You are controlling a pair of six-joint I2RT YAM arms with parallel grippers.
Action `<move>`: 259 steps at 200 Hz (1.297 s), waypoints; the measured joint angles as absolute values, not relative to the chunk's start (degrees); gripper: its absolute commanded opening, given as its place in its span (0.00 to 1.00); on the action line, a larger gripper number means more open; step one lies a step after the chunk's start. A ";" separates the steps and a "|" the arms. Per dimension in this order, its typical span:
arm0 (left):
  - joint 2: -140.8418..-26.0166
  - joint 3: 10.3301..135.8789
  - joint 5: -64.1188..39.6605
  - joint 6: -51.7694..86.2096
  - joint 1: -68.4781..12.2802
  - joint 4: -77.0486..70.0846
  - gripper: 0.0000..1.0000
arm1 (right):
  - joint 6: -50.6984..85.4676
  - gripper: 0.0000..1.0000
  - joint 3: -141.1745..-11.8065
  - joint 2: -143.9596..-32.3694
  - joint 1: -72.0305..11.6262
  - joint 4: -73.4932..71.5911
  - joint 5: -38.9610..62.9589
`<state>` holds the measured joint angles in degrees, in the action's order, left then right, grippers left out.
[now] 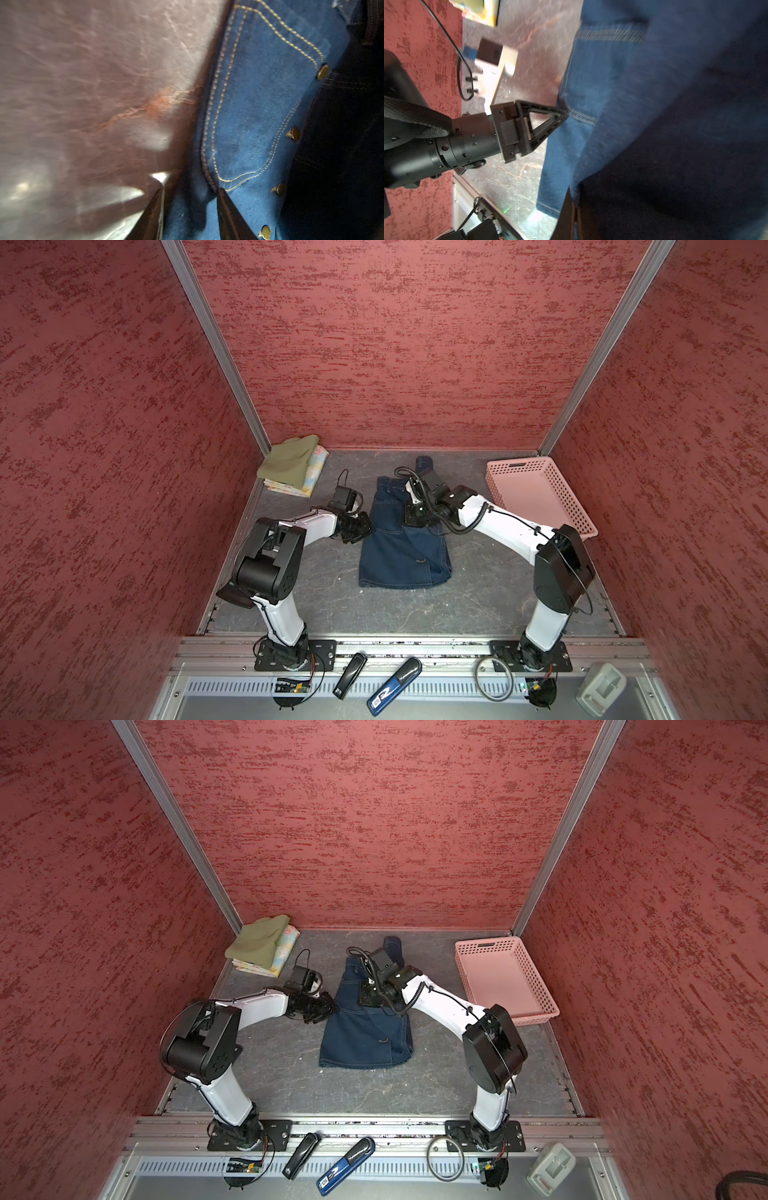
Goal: Fold and stack skirts
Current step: Fold the skirt at the center of the table, then smooth out the skirt at the center of the table.
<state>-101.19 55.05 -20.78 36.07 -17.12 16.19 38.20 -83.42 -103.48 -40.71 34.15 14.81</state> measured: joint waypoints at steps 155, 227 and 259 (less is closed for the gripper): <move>-100.47 51.75 -22.79 36.62 -16.16 9.87 0.42 | 39.03 0.74 -94.98 -105.12 -42.70 34.46 10.96; -99.66 50.81 -23.59 36.53 -15.07 10.31 0.43 | 30.35 0.74 -70.26 -94.04 -33.23 28.73 13.50; -99.31 50.76 -23.57 36.53 -15.07 11.16 0.43 | 29.82 0.73 -65.39 -97.32 -31.27 23.20 17.30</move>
<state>-99.31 50.76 -23.57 36.53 -15.07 11.16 29.82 -65.39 -97.32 -31.27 23.20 17.30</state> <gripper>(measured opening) 0.432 0.736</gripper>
